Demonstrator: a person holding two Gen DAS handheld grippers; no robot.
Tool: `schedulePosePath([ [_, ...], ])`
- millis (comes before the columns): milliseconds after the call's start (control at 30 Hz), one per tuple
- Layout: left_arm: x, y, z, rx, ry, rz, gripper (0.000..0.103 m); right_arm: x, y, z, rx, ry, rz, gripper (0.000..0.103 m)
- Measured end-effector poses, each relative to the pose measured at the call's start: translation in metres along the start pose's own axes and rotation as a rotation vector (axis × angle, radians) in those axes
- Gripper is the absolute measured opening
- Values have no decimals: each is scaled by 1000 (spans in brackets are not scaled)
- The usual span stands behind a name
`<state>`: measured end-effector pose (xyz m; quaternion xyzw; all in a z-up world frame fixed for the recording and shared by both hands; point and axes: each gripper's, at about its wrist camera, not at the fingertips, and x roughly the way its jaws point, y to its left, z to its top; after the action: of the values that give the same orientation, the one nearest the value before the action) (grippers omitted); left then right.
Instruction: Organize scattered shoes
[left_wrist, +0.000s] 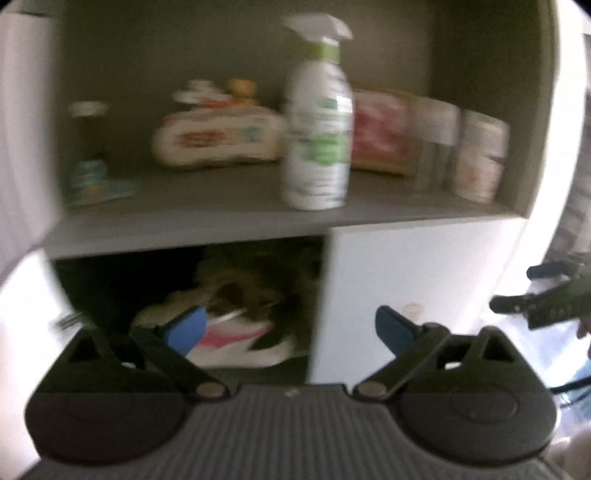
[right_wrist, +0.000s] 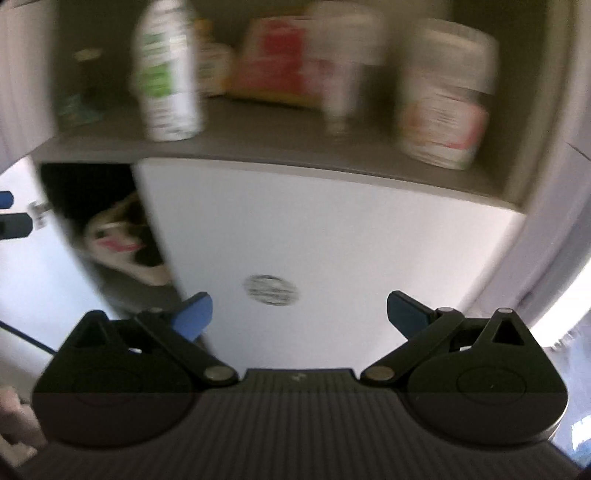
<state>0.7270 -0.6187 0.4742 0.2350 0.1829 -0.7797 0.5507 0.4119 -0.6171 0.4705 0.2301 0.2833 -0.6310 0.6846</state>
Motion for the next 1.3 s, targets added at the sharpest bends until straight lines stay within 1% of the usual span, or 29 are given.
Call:
schedulePosePath([
  [33, 22, 0, 3, 58, 4, -81, 99, -5, -3, -4, 34, 6, -39, 103],
  [67, 31, 0, 3, 82, 7, -111, 99, -15, -9, -12, 98, 18, -111, 103],
  [100, 40, 0, 3, 103, 14, -142, 98, -22, -12, -18, 142, 25, -160, 103],
  [133, 62, 0, 3, 148, 38, -215, 98, -31, -13, -23, 182, 29, -206, 103],
  [167, 72, -1, 4, 164, 52, -245, 97, -50, -12, -34, 254, 32, -288, 103],
  [200, 81, -2, 4, 181, 67, -275, 95, -66, -9, -43, 312, 33, -351, 103],
  [233, 99, -4, 4, 214, 95, -326, 93, -79, -5, -52, 354, 35, -399, 103],
  [333, 121, -3, 5, 222, 114, -366, 93, -134, 20, -89, 511, 53, -603, 103],
  [367, 128, -1, 3, 230, 104, -383, 93, -153, 31, -103, 576, 62, -677, 103],
  [400, 135, 0, 2, 239, 95, -397, 93, -169, 41, -116, 638, 67, -728, 103],
  [467, 143, 1, -2, 282, 94, -392, 93, -204, 69, -144, 779, 81, -831, 103],
  [533, 156, 3, -6, 333, 103, -403, 93, -225, 95, -162, 867, 88, -892, 103],
  [567, 158, 4, -6, 340, 103, -405, 93, -236, 114, -171, 915, 91, -922, 103],
  [600, 160, 4, -6, 347, 102, -407, 93, -243, 127, -177, 945, 93, -939, 103],
  [667, 166, 5, -3, 356, 95, -407, 90, -249, 151, -185, 997, 97, -942, 103],
  [767, 167, 3, 2, 354, 89, -418, 83, -250, 170, -187, 1009, 98, -942, 103],
  [800, 167, 2, 2, 354, 92, -413, 82, -249, 172, -187, 1012, 95, -940, 103],
  [833, 168, 0, 1, 354, 96, -404, 82, -250, 173, -186, 1014, 91, -936, 103],
  [867, 167, -4, -1, 356, 104, -371, 79, -250, 174, -185, 1016, 87, -931, 103],
  [933, 162, -3, -2, 361, 108, -341, 74, -248, 169, -183, 1011, 88, -917, 103],
  [967, 160, -6, -3, 366, 107, -340, 70, -242, 164, -181, 1000, 96, -899, 103],
  [1033, 159, -12, -4, 369, 106, -331, 70, -233, 159, -180, 976, 108, -870, 103],
  [1100, 158, -16, -3, 357, 110, -303, 69, -229, 155, -180, 963, 111, -856, 103],
  [1167, 156, -22, -2, 349, 108, -252, 60, -225, 148, -184, 950, 112, -815, 103],
  [1233, 153, -32, -5, 390, 94, -192, 59, -226, 143, -190, 924, 124, -785, 103],
  [1300, 145, -37, -10, 441, 82, -157, 58, -230, 139, -197, 901, 135, -763, 103],
])
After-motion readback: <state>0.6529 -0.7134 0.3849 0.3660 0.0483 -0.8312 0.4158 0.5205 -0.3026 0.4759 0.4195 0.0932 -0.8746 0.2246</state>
